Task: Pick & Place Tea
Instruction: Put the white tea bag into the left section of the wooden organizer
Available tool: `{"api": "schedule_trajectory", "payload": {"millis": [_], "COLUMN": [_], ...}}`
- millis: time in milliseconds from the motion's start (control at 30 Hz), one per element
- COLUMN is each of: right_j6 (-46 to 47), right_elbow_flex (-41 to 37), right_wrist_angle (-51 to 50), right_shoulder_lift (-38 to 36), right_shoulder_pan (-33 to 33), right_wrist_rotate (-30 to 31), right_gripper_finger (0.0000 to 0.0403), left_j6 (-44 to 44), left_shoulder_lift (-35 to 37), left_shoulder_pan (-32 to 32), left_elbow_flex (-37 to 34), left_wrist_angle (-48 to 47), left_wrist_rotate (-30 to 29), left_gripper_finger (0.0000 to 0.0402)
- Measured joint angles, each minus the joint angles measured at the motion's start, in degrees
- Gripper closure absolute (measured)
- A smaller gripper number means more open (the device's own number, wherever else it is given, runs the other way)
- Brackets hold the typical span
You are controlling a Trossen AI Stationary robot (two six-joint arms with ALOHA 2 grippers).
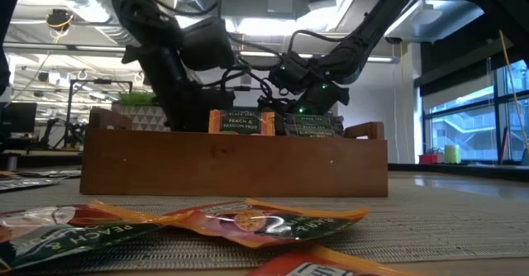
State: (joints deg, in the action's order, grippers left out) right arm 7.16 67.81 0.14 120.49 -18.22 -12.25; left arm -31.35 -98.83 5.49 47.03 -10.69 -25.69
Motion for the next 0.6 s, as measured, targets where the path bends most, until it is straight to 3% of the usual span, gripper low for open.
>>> {"api": "schedule_trajectory", "payload": {"millis": [333,600], "right_j6": [0.09,-1.78], "right_elbow_flex": [0.12,4.81], "right_wrist_angle": [1.79,0.78], "right_shoulder_lift": [-0.17,0.46], "right_shoulder_pan": [-0.05,0.25], "right_wrist_rotate": [-0.09,-1.80], "right_gripper_finger": [0.0320,0.0320], "left_j6": [0.71,3.38], "left_shoulder_lift": [0.78,0.79], "left_shoulder_pan": [-1.08,-2.32], "left_elbow_flex": [1.08,1.13], "left_wrist_angle": [-2.35,-7.26], "left_wrist_rotate": [-0.08,-1.66], "left_gripper_finger": [0.0313,0.0313]}}
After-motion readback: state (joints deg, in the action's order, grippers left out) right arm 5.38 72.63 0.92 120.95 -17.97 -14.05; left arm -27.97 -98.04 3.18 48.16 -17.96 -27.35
